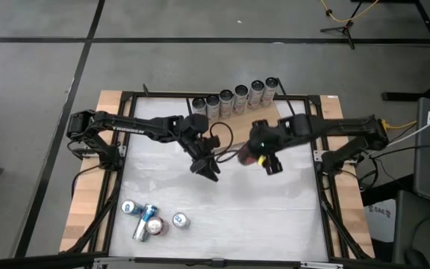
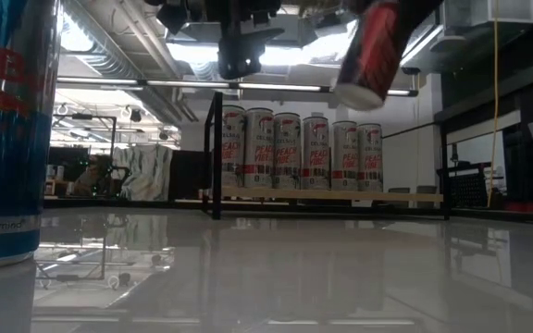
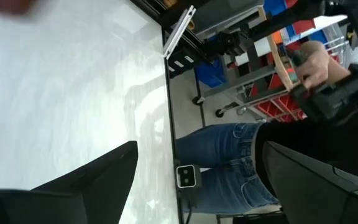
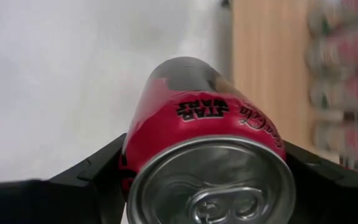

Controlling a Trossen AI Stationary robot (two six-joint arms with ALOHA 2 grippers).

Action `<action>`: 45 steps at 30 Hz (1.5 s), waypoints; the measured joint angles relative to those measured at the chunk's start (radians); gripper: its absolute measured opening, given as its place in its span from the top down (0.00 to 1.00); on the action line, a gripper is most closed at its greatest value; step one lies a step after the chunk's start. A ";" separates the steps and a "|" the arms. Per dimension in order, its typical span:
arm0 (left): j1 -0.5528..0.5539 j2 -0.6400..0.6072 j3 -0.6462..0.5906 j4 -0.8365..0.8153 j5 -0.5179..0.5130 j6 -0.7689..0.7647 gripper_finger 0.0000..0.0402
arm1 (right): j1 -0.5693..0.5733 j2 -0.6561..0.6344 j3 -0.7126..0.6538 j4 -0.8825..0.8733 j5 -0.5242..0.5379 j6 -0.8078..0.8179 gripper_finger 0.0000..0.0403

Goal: Place canned beverage on shelf
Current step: Put the red black soda can on the shelf

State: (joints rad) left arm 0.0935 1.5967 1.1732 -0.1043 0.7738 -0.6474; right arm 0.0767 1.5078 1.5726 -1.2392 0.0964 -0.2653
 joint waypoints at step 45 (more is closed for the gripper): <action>-0.075 0.000 0.000 0.000 -0.328 0.162 0.15 | -0.719 0.243 0.000 -0.094 -0.072 -0.369 0.26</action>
State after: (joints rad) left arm 0.0182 1.5967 1.1732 -0.1047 0.4461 -0.4858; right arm -0.6418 1.7512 1.5723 -1.3334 0.0242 -0.6344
